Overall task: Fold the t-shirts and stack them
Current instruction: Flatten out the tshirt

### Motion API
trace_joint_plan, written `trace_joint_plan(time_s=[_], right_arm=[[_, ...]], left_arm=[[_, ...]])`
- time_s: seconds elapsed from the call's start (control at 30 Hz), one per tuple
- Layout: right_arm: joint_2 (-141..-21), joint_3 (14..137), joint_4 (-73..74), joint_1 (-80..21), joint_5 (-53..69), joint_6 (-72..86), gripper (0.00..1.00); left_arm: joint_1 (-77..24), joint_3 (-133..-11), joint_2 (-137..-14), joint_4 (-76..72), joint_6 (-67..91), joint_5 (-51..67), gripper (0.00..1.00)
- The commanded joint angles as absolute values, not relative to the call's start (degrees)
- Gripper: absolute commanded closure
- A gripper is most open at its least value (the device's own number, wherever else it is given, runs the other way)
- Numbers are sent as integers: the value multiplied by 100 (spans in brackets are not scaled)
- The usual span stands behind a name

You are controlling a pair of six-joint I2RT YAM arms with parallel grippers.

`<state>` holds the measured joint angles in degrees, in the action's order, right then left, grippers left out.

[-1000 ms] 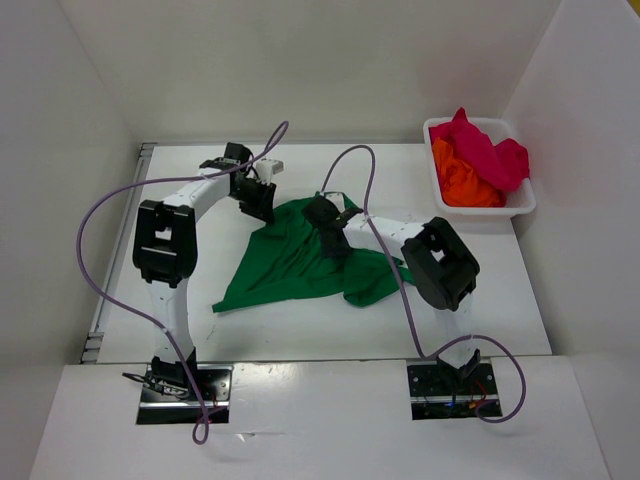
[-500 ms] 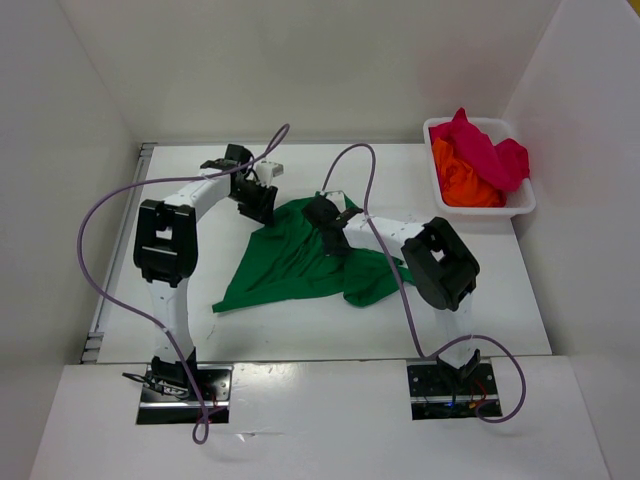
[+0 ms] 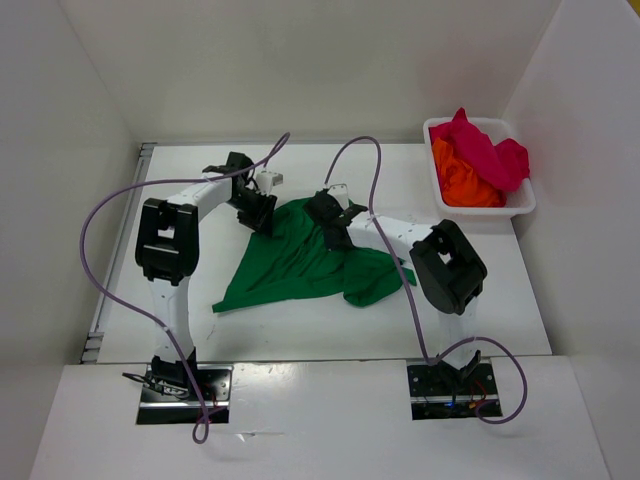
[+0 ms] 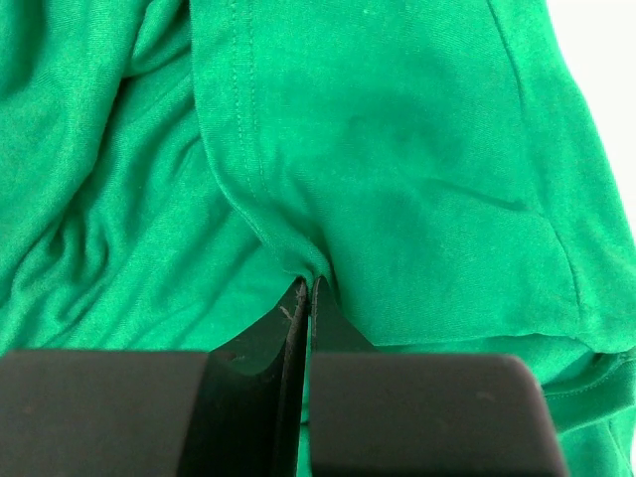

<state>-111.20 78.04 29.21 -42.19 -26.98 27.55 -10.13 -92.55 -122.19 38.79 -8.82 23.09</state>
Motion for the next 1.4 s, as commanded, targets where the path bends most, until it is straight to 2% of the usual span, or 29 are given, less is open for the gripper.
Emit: trace_joint_plan(time_s=[0.0, 0.27, 0.43, 0.7, 0.9, 1.07, 1.17, 1.3, 1.37], right_arm=[[-10732, 8007, 2926, -4271, -3015, 2786, 100], [-10731, 7954, 2927, -4271, -3067, 2786, 100], [-10731, 7954, 2927, -4271, -3067, 2786, 100], [-10556, 7840, 2979, -4271, -3252, 2786, 100], [-10336, 8304, 3093, -3983, -3472, 2288, 100], [-9915, 10175, 3252, -2991, -3849, 1408, 100], [-9546, 11089, 3120, -2752, -4146, 759, 100], [-8993, 11058, 3041, -2751, -4595, 466, 100], [-8476, 10751, 3207, -2751, -4597, 641, 100]], left_arm=[[-976, -9255, -12270, 3955, -897, 2689, 53], [-1028, -9378, -12155, 3955, -747, 2689, 62], [-1028, -9325, -12155, 3902, -747, 2742, 80], [-1028, -9325, -12183, 3850, -826, 2795, 100], [-730, -9552, -11277, 3489, -887, 2525, 100], [-29, -11814, -11224, 4304, -1441, 1601, 100], [341, -12653, -10987, 4622, -1906, 926, 100], [676, -12727, -10416, 5009, -2837, 319, 100], [782, -12193, -9872, 5062, -3312, 19, 100]])
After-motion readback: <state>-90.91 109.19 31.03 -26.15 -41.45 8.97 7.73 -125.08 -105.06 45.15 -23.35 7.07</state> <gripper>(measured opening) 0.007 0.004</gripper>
